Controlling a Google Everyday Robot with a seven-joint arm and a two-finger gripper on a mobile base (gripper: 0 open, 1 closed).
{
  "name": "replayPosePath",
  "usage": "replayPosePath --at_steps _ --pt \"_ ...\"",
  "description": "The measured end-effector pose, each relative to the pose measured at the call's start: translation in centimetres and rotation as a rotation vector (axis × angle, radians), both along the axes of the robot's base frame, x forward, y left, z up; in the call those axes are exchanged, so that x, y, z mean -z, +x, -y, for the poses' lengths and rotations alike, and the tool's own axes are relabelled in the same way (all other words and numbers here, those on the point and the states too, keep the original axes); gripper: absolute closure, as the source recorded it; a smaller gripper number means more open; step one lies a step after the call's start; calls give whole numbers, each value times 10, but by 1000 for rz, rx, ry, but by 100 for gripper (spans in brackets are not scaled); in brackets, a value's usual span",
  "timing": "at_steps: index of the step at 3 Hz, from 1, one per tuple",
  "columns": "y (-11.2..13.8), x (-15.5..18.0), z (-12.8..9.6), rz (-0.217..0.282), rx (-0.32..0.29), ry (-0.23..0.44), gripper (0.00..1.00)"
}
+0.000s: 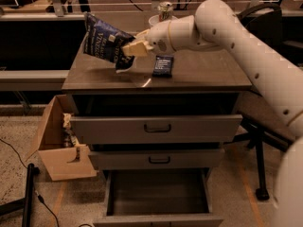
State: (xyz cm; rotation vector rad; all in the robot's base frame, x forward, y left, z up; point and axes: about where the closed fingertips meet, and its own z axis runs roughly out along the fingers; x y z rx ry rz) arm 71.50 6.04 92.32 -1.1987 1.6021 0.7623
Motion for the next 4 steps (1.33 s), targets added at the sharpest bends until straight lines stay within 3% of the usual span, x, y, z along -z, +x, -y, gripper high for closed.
replayPosePath --at_steps 1,2,3,4 --pt "-73 5 21 -71 -78 -16 100" --pt "-141 23 51 -152 -118 -40 100" --pt "-166 59 72 -172 -80 -98 100" --pt "-171 67 72 -184 -82 -105 100"
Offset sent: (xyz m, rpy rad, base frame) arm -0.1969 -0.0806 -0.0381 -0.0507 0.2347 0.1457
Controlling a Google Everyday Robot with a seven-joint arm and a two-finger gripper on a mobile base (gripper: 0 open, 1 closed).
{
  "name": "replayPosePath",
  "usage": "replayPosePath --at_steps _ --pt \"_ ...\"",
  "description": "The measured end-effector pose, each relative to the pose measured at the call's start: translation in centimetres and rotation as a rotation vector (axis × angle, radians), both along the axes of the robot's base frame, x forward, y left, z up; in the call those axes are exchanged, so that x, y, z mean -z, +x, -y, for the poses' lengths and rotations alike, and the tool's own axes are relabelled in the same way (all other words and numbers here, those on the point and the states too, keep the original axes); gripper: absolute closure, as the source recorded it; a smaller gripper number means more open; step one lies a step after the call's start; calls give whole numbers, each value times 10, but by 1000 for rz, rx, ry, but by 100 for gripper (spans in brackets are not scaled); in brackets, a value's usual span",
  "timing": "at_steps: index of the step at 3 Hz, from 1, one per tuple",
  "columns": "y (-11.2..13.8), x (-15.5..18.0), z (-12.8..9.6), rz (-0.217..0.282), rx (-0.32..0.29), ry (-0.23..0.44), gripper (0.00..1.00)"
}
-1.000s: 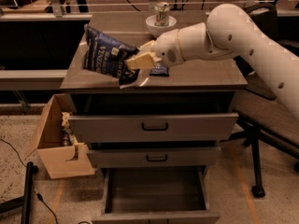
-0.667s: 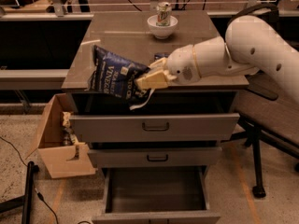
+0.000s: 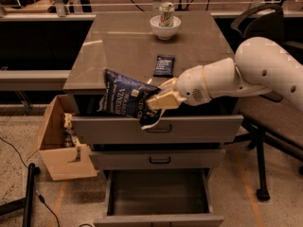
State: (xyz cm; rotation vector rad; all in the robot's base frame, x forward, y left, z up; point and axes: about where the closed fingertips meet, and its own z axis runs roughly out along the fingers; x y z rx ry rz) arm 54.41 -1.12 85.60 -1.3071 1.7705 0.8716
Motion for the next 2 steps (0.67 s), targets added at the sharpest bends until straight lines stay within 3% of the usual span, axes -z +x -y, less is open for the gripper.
replayPosePath --at_steps 1,2 --pt "0 0 0 0 0 0 100" --pt "-16 26 1 -2 2 5 100"
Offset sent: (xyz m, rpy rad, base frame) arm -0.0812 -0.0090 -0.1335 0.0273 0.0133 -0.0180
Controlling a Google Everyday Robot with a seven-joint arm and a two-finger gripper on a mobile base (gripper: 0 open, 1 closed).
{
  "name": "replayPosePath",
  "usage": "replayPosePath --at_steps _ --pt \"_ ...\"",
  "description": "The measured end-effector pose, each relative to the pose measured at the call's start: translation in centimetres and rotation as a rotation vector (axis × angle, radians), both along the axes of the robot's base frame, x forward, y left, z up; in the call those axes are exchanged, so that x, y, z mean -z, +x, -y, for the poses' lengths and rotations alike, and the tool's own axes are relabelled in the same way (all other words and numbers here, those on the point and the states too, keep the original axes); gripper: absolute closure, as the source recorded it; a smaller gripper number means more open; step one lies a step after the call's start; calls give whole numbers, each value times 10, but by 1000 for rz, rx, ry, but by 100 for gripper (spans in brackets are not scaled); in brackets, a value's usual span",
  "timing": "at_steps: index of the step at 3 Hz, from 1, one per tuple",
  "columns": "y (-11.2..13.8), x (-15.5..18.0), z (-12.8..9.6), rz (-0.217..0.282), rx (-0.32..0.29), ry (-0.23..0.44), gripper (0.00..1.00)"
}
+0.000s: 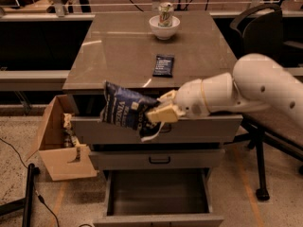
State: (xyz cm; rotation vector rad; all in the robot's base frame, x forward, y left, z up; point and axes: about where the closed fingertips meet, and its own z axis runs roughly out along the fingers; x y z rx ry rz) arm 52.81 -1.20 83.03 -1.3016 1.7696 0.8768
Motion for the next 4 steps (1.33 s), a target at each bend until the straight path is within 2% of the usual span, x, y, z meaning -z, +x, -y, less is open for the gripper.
replayPosePath --at_steps 1,2,3,4 --pt "-31 65 3 26 -3 -11 100" --pt "-52 121 4 49 -38 -79 100" --pt "-61 179 7 79 -54 -219 100" --pt "-49 237 18 102 -30 -349 100"
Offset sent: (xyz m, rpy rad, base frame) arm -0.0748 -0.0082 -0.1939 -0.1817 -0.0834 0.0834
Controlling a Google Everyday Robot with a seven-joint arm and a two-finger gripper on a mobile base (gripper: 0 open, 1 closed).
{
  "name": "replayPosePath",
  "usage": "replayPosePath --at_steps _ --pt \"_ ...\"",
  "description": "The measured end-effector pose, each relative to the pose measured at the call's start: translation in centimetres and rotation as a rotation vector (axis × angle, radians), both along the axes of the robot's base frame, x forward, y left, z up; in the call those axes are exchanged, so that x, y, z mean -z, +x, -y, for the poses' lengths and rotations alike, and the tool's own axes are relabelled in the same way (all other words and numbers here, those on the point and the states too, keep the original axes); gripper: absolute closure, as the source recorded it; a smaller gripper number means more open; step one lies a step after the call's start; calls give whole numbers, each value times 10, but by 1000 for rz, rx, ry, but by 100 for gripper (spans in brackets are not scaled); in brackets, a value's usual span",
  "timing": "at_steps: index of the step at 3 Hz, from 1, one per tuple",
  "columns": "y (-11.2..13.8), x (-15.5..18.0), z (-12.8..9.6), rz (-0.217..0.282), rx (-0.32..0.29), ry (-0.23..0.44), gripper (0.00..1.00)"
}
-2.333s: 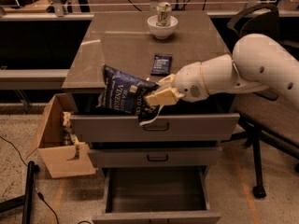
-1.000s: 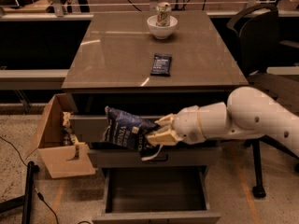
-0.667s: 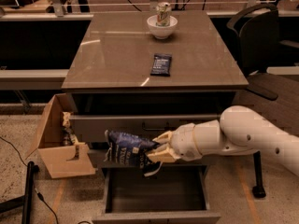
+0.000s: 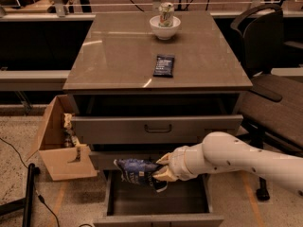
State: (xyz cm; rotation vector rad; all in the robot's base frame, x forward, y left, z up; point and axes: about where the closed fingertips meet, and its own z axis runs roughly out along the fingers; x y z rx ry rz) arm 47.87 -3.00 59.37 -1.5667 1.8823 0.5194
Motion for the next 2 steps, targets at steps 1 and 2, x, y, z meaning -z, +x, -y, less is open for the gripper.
replayPosePath --at_steps 1,2 --pt "7 3 0 24 6 -13 100" --pt "1 37 9 -1 14 -42 100"
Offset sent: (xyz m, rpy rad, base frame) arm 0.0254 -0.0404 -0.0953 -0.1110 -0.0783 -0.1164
